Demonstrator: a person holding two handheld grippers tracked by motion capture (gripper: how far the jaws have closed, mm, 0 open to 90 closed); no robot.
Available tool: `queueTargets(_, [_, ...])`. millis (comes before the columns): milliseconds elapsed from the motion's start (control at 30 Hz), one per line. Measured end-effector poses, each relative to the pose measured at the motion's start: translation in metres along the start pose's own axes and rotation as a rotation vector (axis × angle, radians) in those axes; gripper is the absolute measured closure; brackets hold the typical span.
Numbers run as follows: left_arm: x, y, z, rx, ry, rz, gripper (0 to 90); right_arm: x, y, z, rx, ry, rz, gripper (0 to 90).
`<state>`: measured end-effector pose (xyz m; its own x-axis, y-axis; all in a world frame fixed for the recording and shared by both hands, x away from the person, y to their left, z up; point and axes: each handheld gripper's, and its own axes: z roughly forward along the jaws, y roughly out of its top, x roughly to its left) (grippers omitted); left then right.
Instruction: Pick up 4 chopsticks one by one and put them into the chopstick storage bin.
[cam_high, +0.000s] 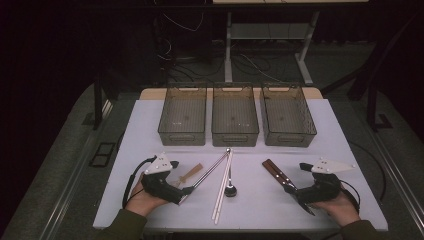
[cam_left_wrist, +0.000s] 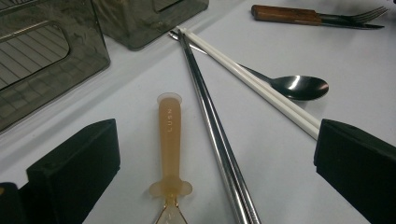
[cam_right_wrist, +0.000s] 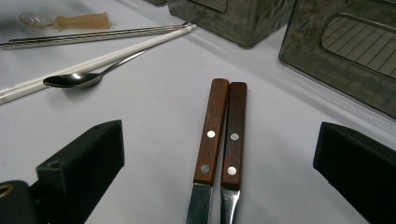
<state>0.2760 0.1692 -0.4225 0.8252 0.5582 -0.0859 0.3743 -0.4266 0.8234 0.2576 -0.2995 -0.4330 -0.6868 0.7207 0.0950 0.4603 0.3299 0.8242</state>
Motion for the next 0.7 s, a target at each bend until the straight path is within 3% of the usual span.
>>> queueTargets(433, [0.0007,0.0023,0.0005,0.011,0.003,-0.004,1.9,-0.0013,-0.0004,-0.0014,-0.009,0.001,0.009,2.1])
queueTargets(700, [0.0003,0.0035,0.0009,0.009,-0.013,-0.023,16.9,-0.0011,-0.0003,-0.0006,-0.006,0.004,0.002,2.1])
